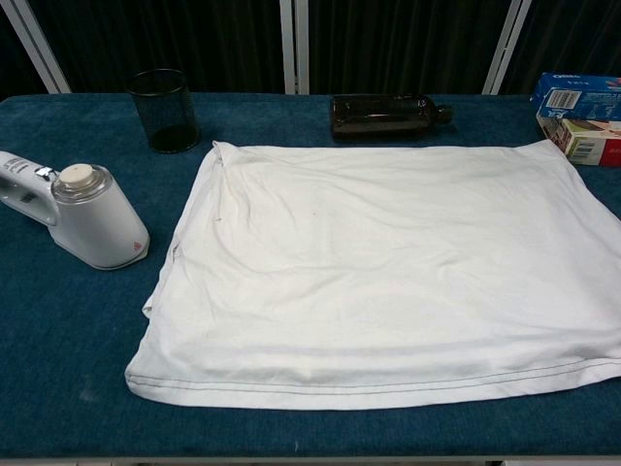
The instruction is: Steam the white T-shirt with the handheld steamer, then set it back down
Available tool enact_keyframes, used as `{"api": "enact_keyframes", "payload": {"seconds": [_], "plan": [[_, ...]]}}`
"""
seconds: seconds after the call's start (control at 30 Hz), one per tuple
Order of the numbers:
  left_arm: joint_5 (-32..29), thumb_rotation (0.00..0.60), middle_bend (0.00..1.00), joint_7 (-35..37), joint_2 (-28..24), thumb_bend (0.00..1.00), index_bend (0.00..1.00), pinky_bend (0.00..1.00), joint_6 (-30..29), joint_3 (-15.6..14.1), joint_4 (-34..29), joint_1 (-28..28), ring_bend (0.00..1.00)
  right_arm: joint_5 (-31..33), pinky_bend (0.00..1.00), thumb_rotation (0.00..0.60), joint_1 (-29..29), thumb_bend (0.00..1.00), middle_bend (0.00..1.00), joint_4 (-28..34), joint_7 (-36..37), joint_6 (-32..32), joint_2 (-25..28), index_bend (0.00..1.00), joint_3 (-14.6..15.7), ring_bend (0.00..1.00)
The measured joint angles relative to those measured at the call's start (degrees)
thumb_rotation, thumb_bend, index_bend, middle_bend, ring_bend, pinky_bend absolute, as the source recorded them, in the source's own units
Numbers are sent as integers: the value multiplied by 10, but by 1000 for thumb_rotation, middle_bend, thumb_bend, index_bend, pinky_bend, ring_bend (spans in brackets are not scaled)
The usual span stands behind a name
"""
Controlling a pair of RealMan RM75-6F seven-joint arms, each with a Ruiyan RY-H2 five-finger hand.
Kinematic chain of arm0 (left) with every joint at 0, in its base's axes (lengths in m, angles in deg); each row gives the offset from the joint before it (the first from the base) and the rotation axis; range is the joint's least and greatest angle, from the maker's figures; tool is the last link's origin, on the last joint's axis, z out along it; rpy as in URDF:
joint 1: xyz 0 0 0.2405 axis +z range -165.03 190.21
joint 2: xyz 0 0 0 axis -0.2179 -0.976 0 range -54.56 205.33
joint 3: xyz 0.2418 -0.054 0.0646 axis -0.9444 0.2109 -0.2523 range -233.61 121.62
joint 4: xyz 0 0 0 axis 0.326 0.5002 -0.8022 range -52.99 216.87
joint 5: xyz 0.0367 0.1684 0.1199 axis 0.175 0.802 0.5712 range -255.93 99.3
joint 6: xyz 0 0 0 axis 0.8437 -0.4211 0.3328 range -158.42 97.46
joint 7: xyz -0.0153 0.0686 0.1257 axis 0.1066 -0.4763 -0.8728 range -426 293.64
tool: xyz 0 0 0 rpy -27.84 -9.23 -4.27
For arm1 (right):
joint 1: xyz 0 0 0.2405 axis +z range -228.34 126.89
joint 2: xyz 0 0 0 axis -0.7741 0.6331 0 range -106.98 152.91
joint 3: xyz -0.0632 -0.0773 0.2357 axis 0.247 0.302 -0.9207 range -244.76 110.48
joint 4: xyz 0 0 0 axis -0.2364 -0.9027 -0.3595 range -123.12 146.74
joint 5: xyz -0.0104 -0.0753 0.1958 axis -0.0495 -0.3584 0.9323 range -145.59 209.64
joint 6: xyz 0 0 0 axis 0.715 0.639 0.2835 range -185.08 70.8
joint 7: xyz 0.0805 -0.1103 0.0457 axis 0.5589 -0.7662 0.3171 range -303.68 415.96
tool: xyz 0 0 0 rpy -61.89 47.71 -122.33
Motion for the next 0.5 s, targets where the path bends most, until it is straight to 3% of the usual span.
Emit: {"api": "enact_keyframes", "payload": {"seconds": [0.27,0.37,0.5], "plan": [[2,600,123,-30,-14,143,115,0,58,18,-20,-34,48,-7,37,600,-12,184,0,43,-14,37,36,0,-6,0],[2,600,167,-59,-20,104,179,0,97,30,-31,-63,64,-14,34,600,-17,183,0,61,-25,49,48,0,-8,0],[-7,535,202,-105,-25,58,207,0,161,47,-46,-106,87,-21,31,600,-19,184,0,73,-34,47,57,0,-4,0]]}}
